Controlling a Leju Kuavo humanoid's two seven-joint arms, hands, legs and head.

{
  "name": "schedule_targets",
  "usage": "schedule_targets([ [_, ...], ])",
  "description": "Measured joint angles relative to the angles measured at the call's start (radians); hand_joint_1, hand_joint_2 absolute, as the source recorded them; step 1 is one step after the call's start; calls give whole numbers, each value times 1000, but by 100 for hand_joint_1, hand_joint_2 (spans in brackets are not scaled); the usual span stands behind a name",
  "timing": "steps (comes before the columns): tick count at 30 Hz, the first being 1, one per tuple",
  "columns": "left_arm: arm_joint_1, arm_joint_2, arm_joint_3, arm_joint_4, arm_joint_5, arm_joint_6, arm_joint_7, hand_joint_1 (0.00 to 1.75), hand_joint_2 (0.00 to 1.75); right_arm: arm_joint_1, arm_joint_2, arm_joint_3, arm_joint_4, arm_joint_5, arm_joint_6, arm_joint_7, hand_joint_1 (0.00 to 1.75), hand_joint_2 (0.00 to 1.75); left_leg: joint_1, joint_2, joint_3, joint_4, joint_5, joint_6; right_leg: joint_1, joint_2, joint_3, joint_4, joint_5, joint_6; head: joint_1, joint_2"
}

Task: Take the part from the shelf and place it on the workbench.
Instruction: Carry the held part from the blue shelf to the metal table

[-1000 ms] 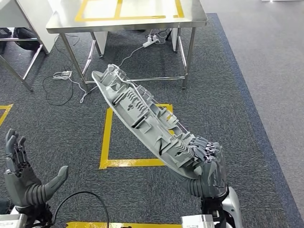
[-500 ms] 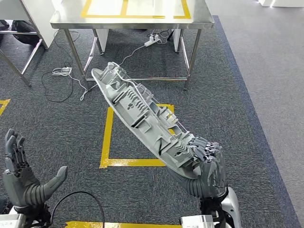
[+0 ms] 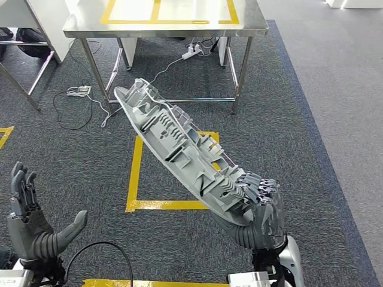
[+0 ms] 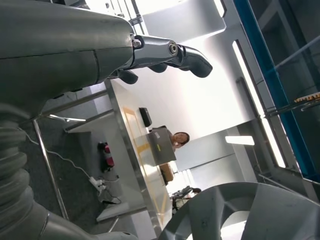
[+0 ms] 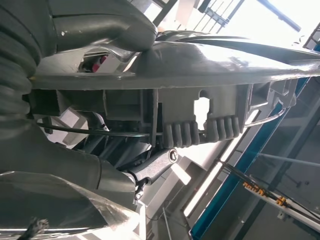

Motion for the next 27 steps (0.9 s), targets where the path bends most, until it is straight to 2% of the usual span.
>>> schedule_targets([
  [27,0,-4,0,2,0,-1,0,0,175,0,0,-2,0,-1,0,-1,175,175,0,0,0,0,0,0,0,0,0,0,0,0,0,0],
])
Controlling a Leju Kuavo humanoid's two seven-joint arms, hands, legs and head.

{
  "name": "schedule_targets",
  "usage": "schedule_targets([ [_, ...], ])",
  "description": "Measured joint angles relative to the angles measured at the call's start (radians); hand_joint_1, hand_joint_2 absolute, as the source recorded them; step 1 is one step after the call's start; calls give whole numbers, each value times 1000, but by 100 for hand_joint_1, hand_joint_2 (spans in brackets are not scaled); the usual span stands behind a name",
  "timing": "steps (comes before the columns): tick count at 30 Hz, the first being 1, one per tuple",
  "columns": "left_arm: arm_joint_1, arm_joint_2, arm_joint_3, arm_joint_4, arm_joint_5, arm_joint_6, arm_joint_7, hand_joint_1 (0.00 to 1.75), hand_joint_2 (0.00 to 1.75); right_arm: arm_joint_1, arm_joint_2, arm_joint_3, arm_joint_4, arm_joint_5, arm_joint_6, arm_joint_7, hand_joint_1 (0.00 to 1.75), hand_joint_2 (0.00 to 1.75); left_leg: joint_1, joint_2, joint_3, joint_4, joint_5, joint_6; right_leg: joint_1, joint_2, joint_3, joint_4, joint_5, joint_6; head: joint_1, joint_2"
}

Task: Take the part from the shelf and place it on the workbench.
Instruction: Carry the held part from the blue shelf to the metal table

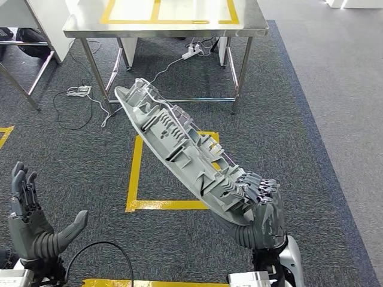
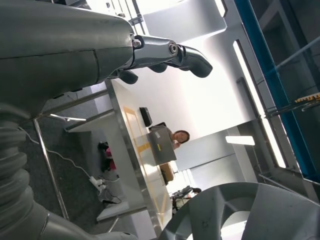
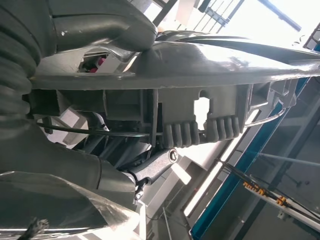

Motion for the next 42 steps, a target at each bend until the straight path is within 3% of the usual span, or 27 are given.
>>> schedule_targets([
  [7,0,0,0,0,-1,0,0,0,175,0,0,0,0,-1,0,-1,175,175,-6,0,-1,7,-6,8,-6,0,2,-3,0,8,0,0],
  [11,-1,-1,0,0,-1,0,0,0,175,0,0,-1,0,0,0,-1,175,175,-5,0,10,-9,-3,24,-9,2,-1,4,-12,20,1,0],
  [13,-2,-2,1,0,-2,-1,0,0,175,-1,0,-2,0,0,1,-2,175,175,0,1,20,-21,1,32,-9,8,-42,86,-55,20,6,0],
  [15,-2,-3,2,1,-4,-2,0,0,175,-1,0,-2,0,0,1,-2,175,175,-2,1,21,-22,-1,35,-8,11,-119,224,-107,19,10,0],
  [16,-2,-3,2,2,-5,-3,0,0,175,0,0,-2,0,0,1,-2,175,175,-3,0,22,-21,-3,35,-8,11,-150,272,-115,19,10,0],
  [17,-2,-3,2,3,-6,-3,0,0,175,0,0,-2,0,0,1,-1,175,175,-4,-1,24,-21,-6,34,-8,12,-165,284,-103,18,11,0],
  [18,-2,-3,2,4,-5,-3,0,0,175,1,0,-2,0,-1,1,-1,175,175,-4,-3,27,-21,-9,31,-8,12,-158,253,-71,16,12,0],
  [19,-2,-3,2,4,-6,-3,0,0,175,1,0,-2,0,-1,1,-1,175,175,-3,-4,31,-20,-13,28,-8,11,-132,187,-27,14,12,0],
  [21,-2,-4,2,5,-6,-3,0,0,175,0,0,-2,0,-1,1,-1,175,175,-5,-6,36,-15,-21,17,-7,13,-76,63,25,8,12,0],
  [22,-2,-4,3,5,-6,-3,0,0,175,0,0,-2,0,-1,1,-2,175,175,-5,-6,35,-12,-24,11,-5,14,-61,32,31,5,11,0],
  [24,-2,-4,3,5,-6,-3,0,0,175,0,0,-3,0,-1,1,-1,175,175,-6,-6,32,-9,-27,0,0,17,-54,25,23,-4,10,0],
  [27,-2,-4,3,5,-6,-3,0,0,175,1,0,-5,0,-1,1,-1,175,175,-2,-4,25,14,-45,-16,-4,16,-46,23,20,-22,7,0],
  [28,-2,-4,3,5,-6,-3,0,0,175,1,0,-6,0,-1,1,-1,175,175,-1,-3,6,55,-65,-21,-6,15,-41,21,18,-28,5,0],
  [30,-2,-4,3,6,-6,-3,0,0,175,1,0,-7,0,0,1,-1,175,175,0,-2,-61,189,-116,-28,-4,12,-30,21,10,-36,1,0],
  [31,-2,-4,3,7,-6,-3,0,0,175,1,0,-7,0,0,1,-1,175,175,0,-2,-97,250,-132,-29,-3,11,-25,21,5,-38,1,0],
  [32,-1,-4,3,7,-6,-3,0,0,175,1,0,-7,0,0,1,-1,175,175,0,-2,-119,282,-130,-29,-2,11,-19,22,0,-39,1,0],
  [33,-1,-4,3,7,-6,-3,0,0,175,2,0,-7,0,0,2,-1,175,175,0,-2,-124,275,-107,-27,-1,12,-11,22,-5,-38,1,0],
  [34,-1,-4,3,7,-6,-3,0,0,175,2,0,-7,0,0,2,-1,175,175,-1,-2,-110,230,-66,-23,-1,13,-2,22,-12,-37,1,0],
  [36,-1,-4,3,8,-6,-3,0,0,175,1,0,-7,0,0,1,-1,175,175,-6,-1,-60,104,8,-11,0,14,15,20,-29,-30,1,0],
  [37,-2,-4,3,8,-6,-3,0,0,175,1,0,-8,0,0,1,-1,175,175,-9,-1,-37,54,21,-4,1,14,21,18,-35,-24,1,0],
  [40,-2,-4,3,8,-6,-3,0,0,175,-1,0,-8,0,0,0,-2,175,175,-13,-2,-14,10,3,12,2,13,31,14,-36,-5,0,0],
  [42,-1,-5,4,8,-6,-3,0,0,175,0,0,-9,0,0,0,-2,175,175,-9,-4,-1,-1,-2,21,2,12,18,41,-42,4,2,0],
])
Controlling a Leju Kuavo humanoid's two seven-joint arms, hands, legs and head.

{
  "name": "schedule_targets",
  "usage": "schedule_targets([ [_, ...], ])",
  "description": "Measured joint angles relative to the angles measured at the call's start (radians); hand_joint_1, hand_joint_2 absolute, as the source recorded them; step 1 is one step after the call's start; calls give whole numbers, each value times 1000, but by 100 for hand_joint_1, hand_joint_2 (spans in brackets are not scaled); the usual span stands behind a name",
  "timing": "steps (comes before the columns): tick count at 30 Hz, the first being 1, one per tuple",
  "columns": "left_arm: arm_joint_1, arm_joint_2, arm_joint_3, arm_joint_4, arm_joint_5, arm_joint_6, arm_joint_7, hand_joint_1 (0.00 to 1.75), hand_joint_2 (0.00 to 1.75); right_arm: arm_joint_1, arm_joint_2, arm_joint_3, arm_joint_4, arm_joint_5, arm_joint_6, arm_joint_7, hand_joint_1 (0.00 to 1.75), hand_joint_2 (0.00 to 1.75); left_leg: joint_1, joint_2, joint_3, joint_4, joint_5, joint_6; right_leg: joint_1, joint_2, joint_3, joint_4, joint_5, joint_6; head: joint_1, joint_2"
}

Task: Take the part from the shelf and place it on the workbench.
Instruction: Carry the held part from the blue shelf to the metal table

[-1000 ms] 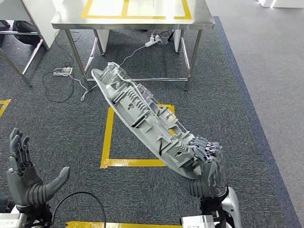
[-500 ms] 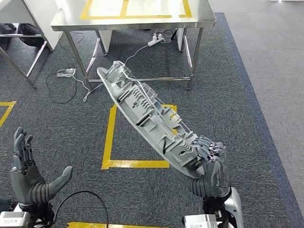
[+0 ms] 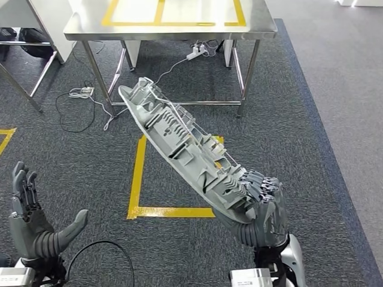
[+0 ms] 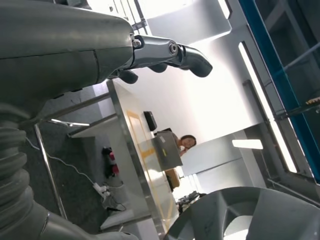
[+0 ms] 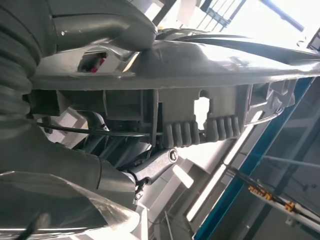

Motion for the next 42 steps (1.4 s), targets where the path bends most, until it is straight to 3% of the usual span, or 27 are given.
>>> schedule_targets([
  [1,0,-1,0,0,0,0,0,0,175,-1,0,0,0,0,0,0,175,175,2,-1,8,-4,-2,4,0,0,-23,39,-12,3,2,0],
  [4,0,-3,1,0,0,0,0,0,175,0,0,-1,0,0,-1,-1,175,175,3,0,21,-7,-15,14,-1,1,-148,224,-73,10,6,0],
  [5,0,-3,1,0,0,0,0,0,175,2,0,-1,0,0,-1,-1,175,175,2,-1,28,-7,-21,15,0,1,-181,259,-77,10,6,0],
  [6,1,-3,1,0,0,0,0,0,175,3,0,-2,0,0,-1,0,175,175,2,-1,36,-7,-27,14,0,1,-198,259,-59,9,7,0],
  [7,1,-4,1,0,0,0,0,0,175,4,0,-2,0,0,-1,0,175,175,1,-2,47,-7,-35,13,0,1,-197,222,-19,6,7,0],
  [9,1,-4,2,1,0,0,0,0,175,5,0,-2,0,0,-1,0,175,175,1,-3,68,-8,-50,9,3,0,-161,93,77,-3,6,0],
  [10,1,-5,2,1,0,0,0,0,175,5,0,-2,0,0,-2,0,175,175,1,-4,74,-8,-56,5,7,0,-146,40,93,-9,5,0],
  [11,1,-5,2,1,0,0,0,0,175,5,0,-3,0,0,-2,-1,175,175,1,-3,76,-8,-62,-1,10,0,-134,8,100,-15,3,0],
  [14,1,-5,3,2,-1,0,0,0,175,7,0,-7,0,0,-5,0,175,175,0,-1,83,2,-67,-20,12,0,-112,-11,99,-35,1,0],
  [16,-1,-5,3,2,-1,1,0,0,175,8,0,-11,0,0,-6,1,175,175,1,1,68,51,-78,-29,6,-1,-91,-18,97,-43,-2,0],
  [19,-1,-5,3,3,-1,2,0,0,175,7,0,-15,0,-1,-8,1,175,175,5,2,-29,221,-148,-42,4,-2,-70,-21,80,-48,-5,0],
  [20,0,-5,3,3,-1,2,0,0,175,8,0,-16,0,-1,-9,1,175,175,6,3,-58,259,-163,-45,5,-1,-63,-21,74,-48,-6,0],
  [21,1,-5,3,3,-1,2,0,0,175,9,0,-17,0,-2,-10,1,175,175,6,3,-74,266,-156,-45,5,0,-54,-21,67,-48,-5,0],
  [22,1,-5,3,3,-1,3,0,0,175,10,0,-17,0,-2,-10,1,175,175,6,3,-72,237,-125,-43,5,0,-44,-21,60,-46,-6,0],
  [24,0,-5,3,4,-1,3,0,0,175,10,0,-19,0,-2,-11,2,175,175,5,4,-35,116,-35,-37,5,1,-21,-23,43,-42,-5,0],
  [26,-1,-5,2,5,-2,3,1,0,175,7,0,-22,0,-6,-13,3,175,175,0,7,-10,26,0,-28,6,0,-9,-27,31,-32,-7,0],
  [29,-1,-5,2,7,-2,3,1,0,175,4,0,-34,0,-14,-15,6,175,175,-3,6,-3,4,-5,-6,6,-1,-6,-25,28,-10,-5,0],
  [31,-3,-6,2,8,-2,3,1,0,175,4,0,-40,0,-16,-15,7,175,175,0,5,14,-1,-11,7,5,-1,-19,9,10,0,0,0],
  [33,-5,-6,1,8,-3,3,1,0,175,3,0,-44,0,-17,-15,7,175,175,-1,5,28,-2,-20,17,5,0,-79,113,-35,6,5,0],
  [35,-5,-6,1,8,-3,3,1,0,175,3,0,-47,0,-18,-15,7,175,175,-4,4,39,-2,-32,21,6,0,-166,233,-71,7,8,0],
  [36,-5,-6,1,8,-3,3,1,0,175,3,0,-50,0,-19,-15,8,175,175,-6,4,47,-1,-40,22,6,0,-195,257,-64,5,8,0],
  [37,-5,-6,1,9,-3,3,1,0,175,4,0,-52,1,-19,-15,8,175,175,-8,3,58,-1,-48,22,7,0,-206,244,-37,1,8,0],
  [39,-5,-6,0,9,-3,3,1,0,175,3,0,-58,1,-19,-14,9,175,175,-12,1,86,-2,-67,21,12,1,-178,129,56,-13,8,0],
  [40,-6,-6,0,9,-3,3,2,0,175,2,0,-60,2,-19,-14,9,175,175,-13,1,99,-4,-77,19,15,0,-159,73,87,-20,7,0],
  [42,-7,-6,0,10,-4,2,2,0,175,-1,0,-65,2,-19,-13,10,175,175,-12,1,115,-9,-93,8,23,0,-130,9,94,-33,4,0],
])
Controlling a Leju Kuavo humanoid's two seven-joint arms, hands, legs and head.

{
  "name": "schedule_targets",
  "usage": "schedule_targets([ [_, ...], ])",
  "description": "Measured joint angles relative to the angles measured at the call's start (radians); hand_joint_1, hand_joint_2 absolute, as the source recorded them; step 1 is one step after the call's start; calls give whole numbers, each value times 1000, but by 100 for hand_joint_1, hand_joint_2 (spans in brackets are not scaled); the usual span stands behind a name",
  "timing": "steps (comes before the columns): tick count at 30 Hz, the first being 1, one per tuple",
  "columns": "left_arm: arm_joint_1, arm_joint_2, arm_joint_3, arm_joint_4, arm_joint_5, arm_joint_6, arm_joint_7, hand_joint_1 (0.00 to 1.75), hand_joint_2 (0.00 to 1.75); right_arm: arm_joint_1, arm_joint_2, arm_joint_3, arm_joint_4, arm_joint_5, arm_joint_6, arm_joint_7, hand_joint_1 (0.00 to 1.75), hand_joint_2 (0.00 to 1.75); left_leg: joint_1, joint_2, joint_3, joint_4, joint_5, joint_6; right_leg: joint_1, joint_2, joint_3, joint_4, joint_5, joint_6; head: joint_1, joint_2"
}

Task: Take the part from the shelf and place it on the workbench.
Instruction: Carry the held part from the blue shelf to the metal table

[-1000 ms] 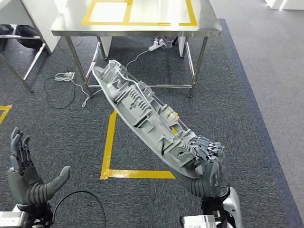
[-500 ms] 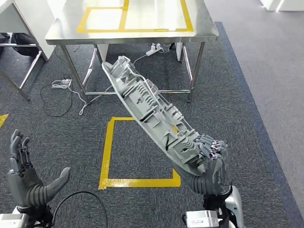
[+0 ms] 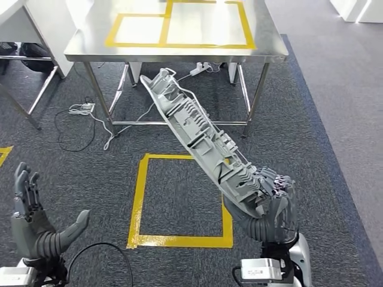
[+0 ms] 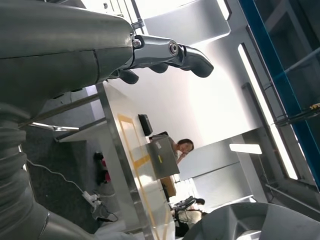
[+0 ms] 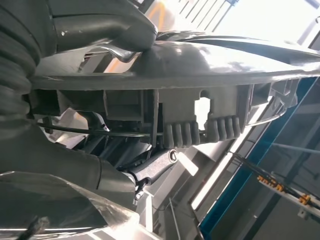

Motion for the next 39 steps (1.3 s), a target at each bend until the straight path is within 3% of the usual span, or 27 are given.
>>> schedule_targets([
  [1,0,0,0,0,-1,0,0,0,175,-1,0,-2,0,0,0,1,175,175,1,0,6,1,-2,-7,2,0,3,-4,-10,-5,-1,0],
  [4,-1,1,-2,1,-2,0,1,0,175,-4,0,-8,0,-2,2,3,175,175,1,2,16,34,-7,-22,-4,0,40,-24,-1,-20,-2,0],
  [6,-2,1,-2,1,-2,0,1,0,175,-10,0,-11,0,-3,3,3,175,175,6,4,-32,121,-28,-35,-9,-2,67,-32,-8,-24,-7,0],
  [8,0,2,-2,2,-2,0,1,0,175,-16,0,-16,1,-3,4,4,175,175,14,4,-114,231,-72,-48,-10,0,82,-34,-22,-25,-9,0],
  [10,1,2,-2,2,-2,-1,1,0,175,-17,0,-20,1,-5,6,7,175,175,20,4,-168,260,-91,-56,-11,1,104,-34,-42,-22,-9,0],
  [11,1,2,-2,2,-2,-2,1,0,175,-18,0,-22,1,-6,8,9,175,175,22,4,-175,231,-71,-58,-13,2,119,-34,-53,-19,-10,0],
  [13,1,2,-2,2,-2,-3,1,0,175,-19,0,-25,1,-10,11,12,175,175,24,6,-165,122,35,-58,-16,2,146,-34,-78,-9,-11,0],
  [15,2,3,-2,5,-2,-4,1,0,175,-24,0,-28,2,-14,14,14,175,175,22,9,-160,48,108,-48,-15,3,157,-38,-96,5,-13,0],
  [16,2,3,-2,6,-2,-5,1,0,175,-26,0,-31,3,-15,15,14,175,175,20,10,-160,36,121,-40,-14,3,161,-38,-98,12,-14,0],
  [17,1,3,-2,6,-2,-5,1,0,175,-27,0,-33,3,-15,16,15,175,175,18,9,-158,32,114,-31,-14,4,164,-38,-96,19,-13,0],
  [19,1,2,-2,6,-3,-6,1,0,175,-30,0,-37,4,-15,16,16,175,175,20,5,-143,24,114,-16,-16,2,149,-4,-85,31,-11,0],
  [21,0,2,-3,6,-6,-8,1,0,175,-35,0,-41,4,-15,16,16,175,175,22,4,-126,18,105,-3,-17,2,79,100,-88,37,-6,0],
  [23,0,1,-4,6,-9,-9,1,0,175,-39,0,-46,4,-15,16,15,175,175,22,3,-114,17,90,4,-17,2,-15,223,-135,39,-1,0],
  [25,1,1,-4,6,-9,-10,1,0,175,-39,0,-51,5,-15,16,16,175,175,21,1,-93,17,71,5,-17,2,-77,266,-176,39,1,0],
  [26,1,1,-4,6,-9,-10,1,0,175,-39,0,-53,6,-14,16,16,175,175,21,0,-78,17,60,4,-17,2,-86,243,-165,39,2,0],
  [27,1,1,-4,6,-9,-11,1,0,175,-39,0,-54,7,-14,15,17,175,175,20,-1,-62,17,48,2,-17,2,-80,191,-127,36,3,0],
  [29,1,1,-4,7,-10,-12,1,0,175,-40,0,-56,9,-11,14,17,175,175,19,-2,-34,18,23,-5,-15,1,-54,64,-19,29,3,0],
  [30,1,1,-4,7,-10,-13,1,0,175,-41,0,-58,9,-10,14,17,175,175,18,-3,-24,17,11,-10,-13,1,-39,21,14,24,3,0],
  [31,0,1,-5,7,-11,-14,1,0,175,-43,0,-62,10,-9,14,18,175,175,17,-3,-15,17,3,-17,-11,1,-31,-2,28,20,3,0],
  [33,0,1,-5,8,-11,-15,1,0,175,-46,0,-70,12,-8,13,20,175,175,15,-3,-1,22,0,-30,-9,2,-11,-9,21,8,3,0],
  [35,-1,1,-5,8,-11,-15,1,0,175,-49,0,-79,12,-8,12,21,175,175,16,-1,-15,72,7,-39,-13,2,14,-15,18,-3,1,0],
  [37,-1,1,-5,8,-11,-15,1,0,175,-54,0,-85,12,-8,9,21,175,175,18,0,-81,179,-8,-48,-17,1,37,-18,4,-10,-3,0],
  [39,0,1,-5,8,-11,-16,1,0,175,-57,0,-91,12,-9,4,22,175,175,19,1,-161,269,-67,-54,-17,3,56,-18,-16,-12,-4,0],
])
